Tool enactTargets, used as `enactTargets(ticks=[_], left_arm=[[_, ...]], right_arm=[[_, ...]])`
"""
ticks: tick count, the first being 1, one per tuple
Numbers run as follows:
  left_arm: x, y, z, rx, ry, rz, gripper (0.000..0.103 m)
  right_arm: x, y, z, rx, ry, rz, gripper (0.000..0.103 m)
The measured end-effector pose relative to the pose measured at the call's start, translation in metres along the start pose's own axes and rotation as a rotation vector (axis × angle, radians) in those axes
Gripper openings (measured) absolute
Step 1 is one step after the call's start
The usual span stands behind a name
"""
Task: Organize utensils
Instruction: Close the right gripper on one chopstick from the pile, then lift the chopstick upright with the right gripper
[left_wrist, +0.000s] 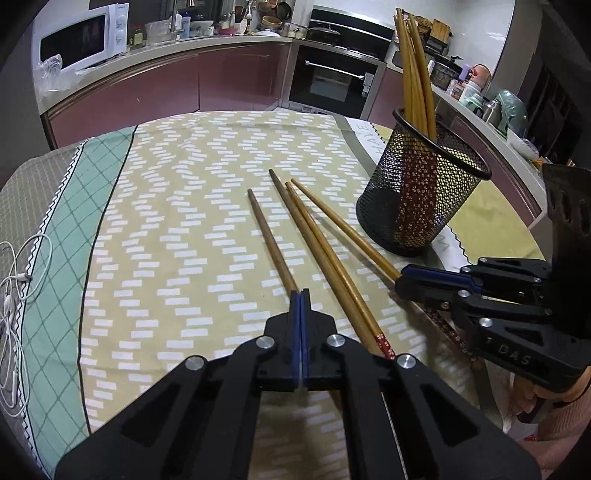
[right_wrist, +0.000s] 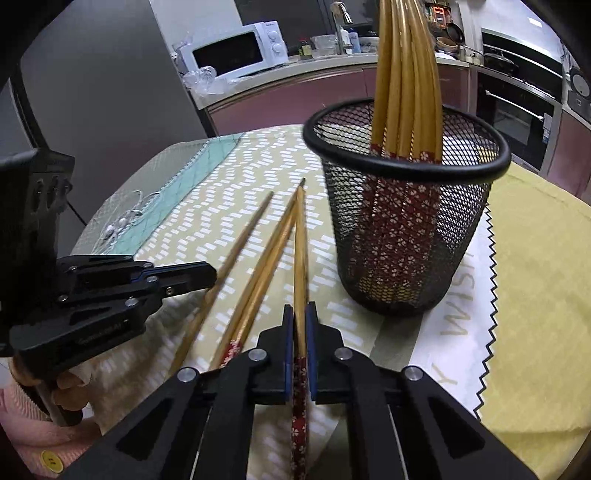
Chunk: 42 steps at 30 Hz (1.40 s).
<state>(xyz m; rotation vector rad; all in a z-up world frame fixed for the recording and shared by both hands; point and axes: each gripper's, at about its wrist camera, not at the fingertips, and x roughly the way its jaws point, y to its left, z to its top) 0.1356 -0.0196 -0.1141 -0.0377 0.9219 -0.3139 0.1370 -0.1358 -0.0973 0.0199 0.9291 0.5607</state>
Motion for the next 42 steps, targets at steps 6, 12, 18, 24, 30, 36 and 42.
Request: enactTargets(ticks=[6, 12, 18, 24, 30, 36, 42], left_arm=[[0.003, -0.001, -0.002, 0.013, 0.019, 0.009, 0.004], [-0.002, -0.013, 0.001, 0.054, -0.006, 0.008, 0.03], [0.009, -0.017, 0.006, 0.059, 0.017, 0.015, 0.029], [0.014, -0.023, 0.007, 0.086, 0.015, 0.022, 0.031], [0.016, -0.014, 0.008, 0.067, 0.027, 0.013, 0.029], [0.022, -0.019, 0.012, 0.092, 0.036, 0.037, 0.022], [0.022, -0.02, 0.012, 0.069, 0.022, 0.04, 0.012]], right_arm=[[0.001, 0.008, -0.002, -0.03, 0.019, 0.013, 0.006], [0.008, 0.01, -0.002, -0.038, 0.039, 0.002, 0.006], [0.011, 0.015, 0.001, -0.065, 0.044, -0.026, 0.006], [0.013, 0.015, 0.003, -0.063, 0.042, -0.024, 0.006], [0.011, 0.014, 0.001, -0.066, 0.043, -0.022, 0.006], [0.014, 0.018, 0.004, -0.095, 0.047, -0.045, 0.006], [0.014, 0.015, 0.006, -0.069, 0.036, -0.028, 0.006]])
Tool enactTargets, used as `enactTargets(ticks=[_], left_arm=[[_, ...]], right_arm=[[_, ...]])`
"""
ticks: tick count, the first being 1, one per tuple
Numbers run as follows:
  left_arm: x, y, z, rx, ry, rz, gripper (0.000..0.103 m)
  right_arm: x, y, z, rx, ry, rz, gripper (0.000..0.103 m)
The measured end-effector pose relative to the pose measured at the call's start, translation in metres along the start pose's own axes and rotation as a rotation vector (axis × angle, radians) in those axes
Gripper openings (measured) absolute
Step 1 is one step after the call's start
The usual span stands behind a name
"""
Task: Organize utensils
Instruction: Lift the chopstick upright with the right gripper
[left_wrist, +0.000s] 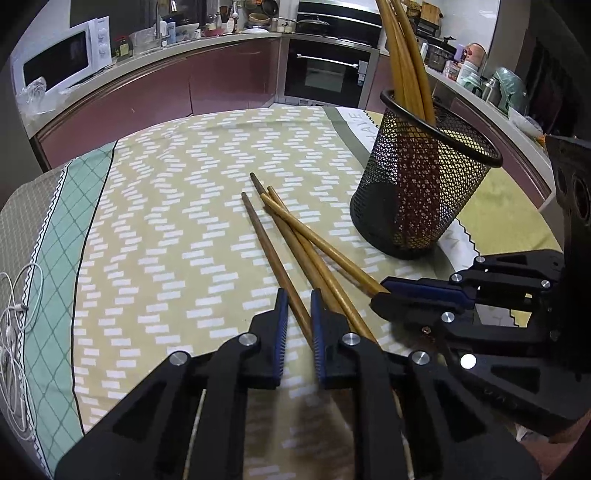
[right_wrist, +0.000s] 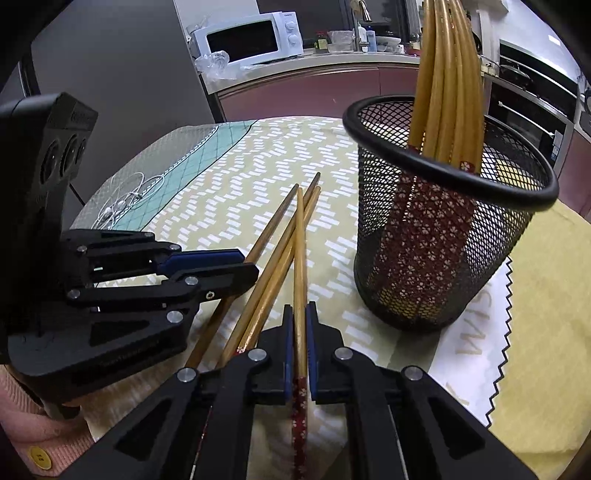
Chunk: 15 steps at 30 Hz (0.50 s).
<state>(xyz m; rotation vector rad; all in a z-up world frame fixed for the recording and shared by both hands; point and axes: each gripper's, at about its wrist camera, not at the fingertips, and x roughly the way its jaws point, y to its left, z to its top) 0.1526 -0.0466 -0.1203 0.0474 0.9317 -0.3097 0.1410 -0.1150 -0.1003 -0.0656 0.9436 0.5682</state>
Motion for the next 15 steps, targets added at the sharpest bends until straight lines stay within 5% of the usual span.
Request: enactTargets(ticks=[15], left_arm=[[-0.037, 0.005, -0.008, -0.019, -0.075, -0.005, 0.007]], right_arm=[[-0.043, -0.007, -0.001, 0.007, -0.098, 0.093, 0.006]])
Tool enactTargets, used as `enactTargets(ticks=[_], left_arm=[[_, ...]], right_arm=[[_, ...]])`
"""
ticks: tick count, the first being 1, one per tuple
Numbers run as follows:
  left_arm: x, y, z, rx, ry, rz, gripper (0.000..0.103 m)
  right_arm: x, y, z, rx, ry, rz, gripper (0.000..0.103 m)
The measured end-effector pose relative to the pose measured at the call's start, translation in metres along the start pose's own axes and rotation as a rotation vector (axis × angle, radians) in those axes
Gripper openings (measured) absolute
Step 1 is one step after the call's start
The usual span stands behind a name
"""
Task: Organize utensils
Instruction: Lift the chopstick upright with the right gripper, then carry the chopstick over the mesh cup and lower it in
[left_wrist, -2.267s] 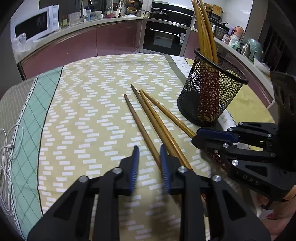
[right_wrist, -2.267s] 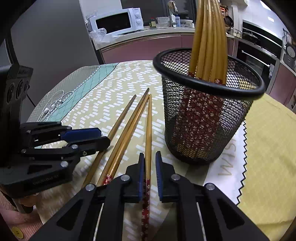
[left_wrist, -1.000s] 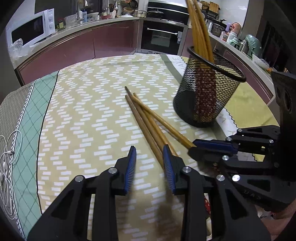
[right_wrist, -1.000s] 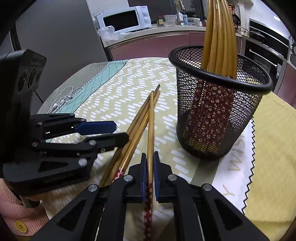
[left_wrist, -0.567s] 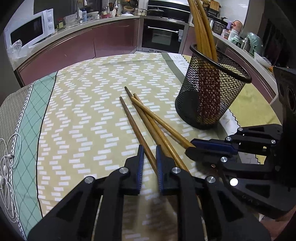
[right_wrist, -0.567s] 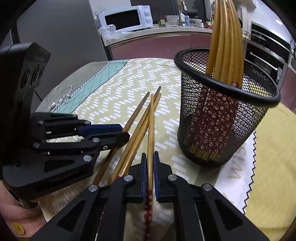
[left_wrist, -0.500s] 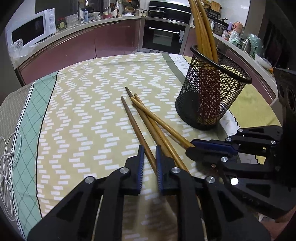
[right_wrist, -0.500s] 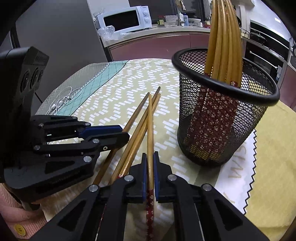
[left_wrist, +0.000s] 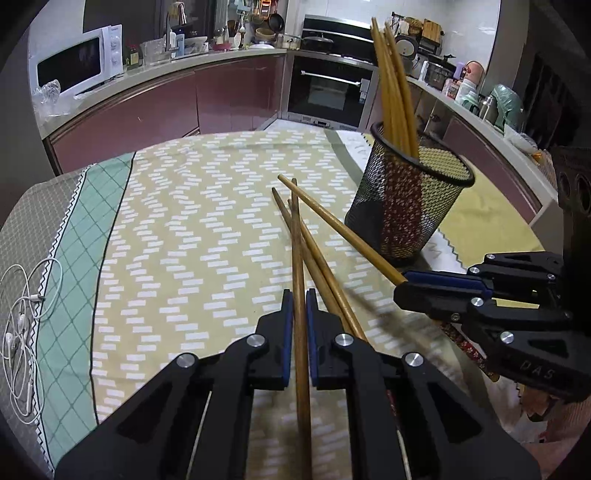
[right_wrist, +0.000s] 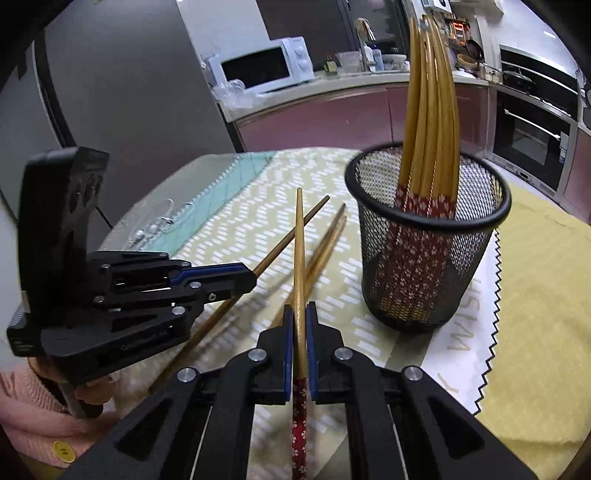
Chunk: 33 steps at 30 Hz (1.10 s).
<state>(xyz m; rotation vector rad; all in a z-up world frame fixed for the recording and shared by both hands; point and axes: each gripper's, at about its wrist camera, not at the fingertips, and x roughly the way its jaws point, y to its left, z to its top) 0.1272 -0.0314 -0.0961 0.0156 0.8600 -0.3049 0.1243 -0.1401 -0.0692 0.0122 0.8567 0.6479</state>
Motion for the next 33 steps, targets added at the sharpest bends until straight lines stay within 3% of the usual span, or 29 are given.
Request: enactTargets(ticks=[11, 20, 33], left_arm=[[-0.033, 0.002, 0.008, -0.002, -0.069, -0.06, 0.007], [-0.047, -0.002, 0.013, -0.002, -0.11, -0.098, 0.007], [-0.073, -0.003, 0.025, -0.012, -0.168, -0.195, 0.007]], right_arm=[[-0.028, 0.01, 0.01, -0.018, -0.065, 0.048, 0.006], [-0.036, 0.012, 0.008, -0.042, -0.066, 0.069, 0.006], [-0.063, 0.012, 0.015, -0.05, -0.151, 0.04, 0.006]])
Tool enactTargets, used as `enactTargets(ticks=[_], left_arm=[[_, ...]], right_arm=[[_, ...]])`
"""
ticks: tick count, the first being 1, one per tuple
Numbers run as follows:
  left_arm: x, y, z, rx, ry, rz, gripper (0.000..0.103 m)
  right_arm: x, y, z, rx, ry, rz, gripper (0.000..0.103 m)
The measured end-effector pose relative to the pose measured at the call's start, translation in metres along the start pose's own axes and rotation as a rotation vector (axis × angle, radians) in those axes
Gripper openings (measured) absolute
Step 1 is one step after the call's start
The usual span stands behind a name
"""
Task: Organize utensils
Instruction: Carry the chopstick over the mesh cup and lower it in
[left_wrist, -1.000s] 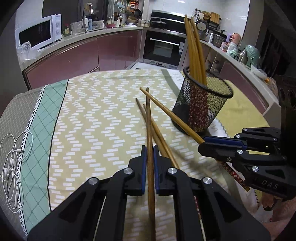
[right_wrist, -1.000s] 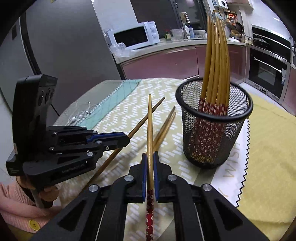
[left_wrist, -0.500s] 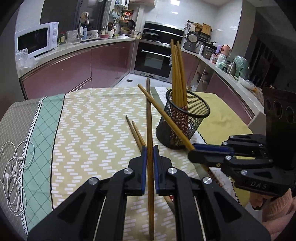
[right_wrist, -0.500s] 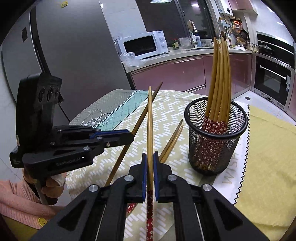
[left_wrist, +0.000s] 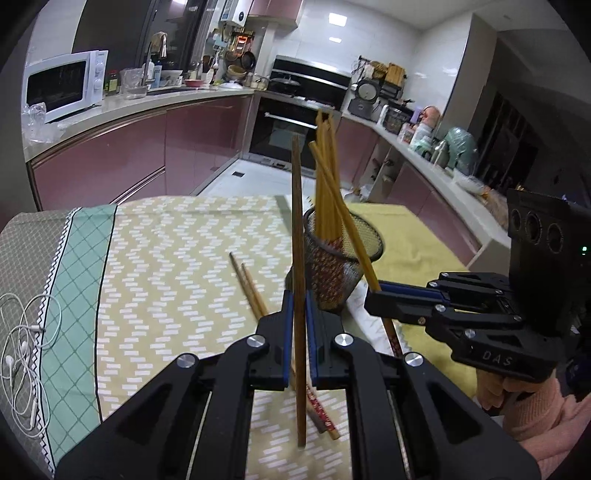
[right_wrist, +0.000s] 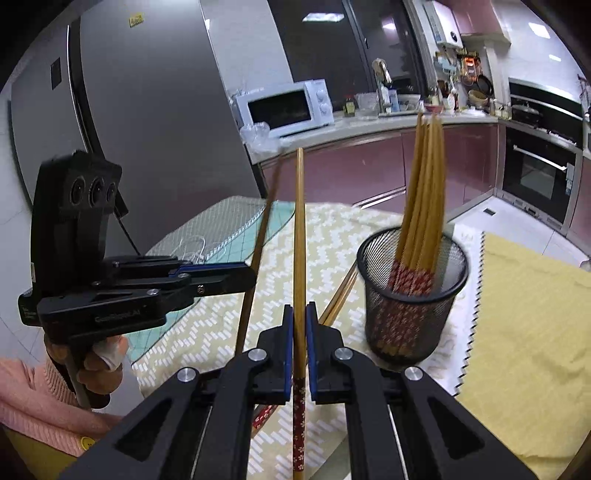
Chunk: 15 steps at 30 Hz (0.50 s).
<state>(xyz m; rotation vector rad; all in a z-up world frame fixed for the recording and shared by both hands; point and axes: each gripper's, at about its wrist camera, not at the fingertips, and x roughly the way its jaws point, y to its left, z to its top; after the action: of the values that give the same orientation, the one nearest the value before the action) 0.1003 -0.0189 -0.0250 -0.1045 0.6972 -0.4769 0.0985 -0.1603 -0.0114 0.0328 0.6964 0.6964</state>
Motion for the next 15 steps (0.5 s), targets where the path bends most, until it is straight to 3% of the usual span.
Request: enactTargets(ticks=[15], left_arm=[[-0.024, -0.011, 0.047, 0.008, -0.107, -0.079, 0.007]], right_arm=[[-0.03, -0.029, 0.035, 0.027, -0.139, -0.079, 0.006]])
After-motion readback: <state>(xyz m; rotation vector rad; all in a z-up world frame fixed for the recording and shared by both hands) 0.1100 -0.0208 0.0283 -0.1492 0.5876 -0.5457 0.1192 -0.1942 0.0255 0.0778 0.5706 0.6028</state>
